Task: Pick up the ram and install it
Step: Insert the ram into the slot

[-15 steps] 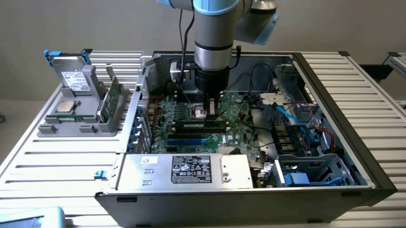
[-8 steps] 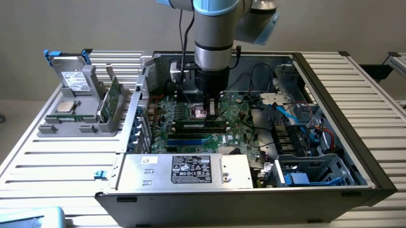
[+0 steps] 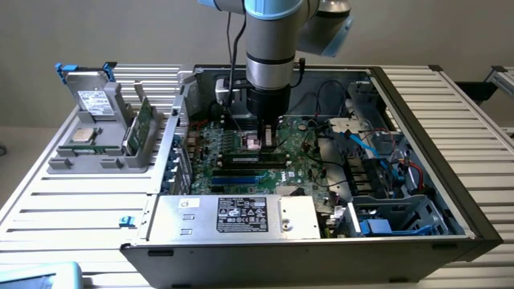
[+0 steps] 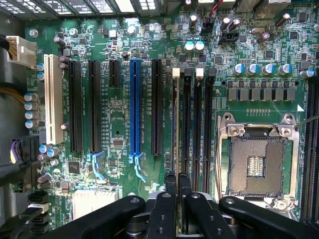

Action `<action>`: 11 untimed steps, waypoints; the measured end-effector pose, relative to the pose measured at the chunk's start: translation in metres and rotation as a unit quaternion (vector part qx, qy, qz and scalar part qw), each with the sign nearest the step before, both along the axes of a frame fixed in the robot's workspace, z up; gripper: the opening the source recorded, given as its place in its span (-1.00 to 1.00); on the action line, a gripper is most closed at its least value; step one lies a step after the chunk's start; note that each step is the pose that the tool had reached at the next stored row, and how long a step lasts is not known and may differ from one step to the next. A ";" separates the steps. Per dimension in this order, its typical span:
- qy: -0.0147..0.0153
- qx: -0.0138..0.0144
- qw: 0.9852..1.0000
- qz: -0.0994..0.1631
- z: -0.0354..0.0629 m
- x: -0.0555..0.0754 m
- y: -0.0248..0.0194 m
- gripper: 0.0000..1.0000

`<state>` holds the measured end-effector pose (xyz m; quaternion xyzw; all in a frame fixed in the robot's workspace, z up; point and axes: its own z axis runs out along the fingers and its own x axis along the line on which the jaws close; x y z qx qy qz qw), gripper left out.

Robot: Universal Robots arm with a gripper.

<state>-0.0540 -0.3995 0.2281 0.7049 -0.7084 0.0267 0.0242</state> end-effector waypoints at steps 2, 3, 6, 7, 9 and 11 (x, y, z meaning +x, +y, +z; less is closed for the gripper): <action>0.000 0.000 1.000 -0.003 0.0000 0.000 0.0000 -0.73; 0.000 0.000 1.000 -0.004 0.0000 0.000 0.0000 -0.73; 0.000 0.000 1.000 -0.006 0.0000 0.000 0.0000 -0.73; 0.000 0.000 1.000 -0.007 0.0000 0.000 0.0000 -0.73; 0.000 0.000 1.000 -0.008 -0.0001 0.000 0.0000 -0.73; 0.000 0.000 1.000 -0.008 -0.0001 0.000 0.0000 -0.73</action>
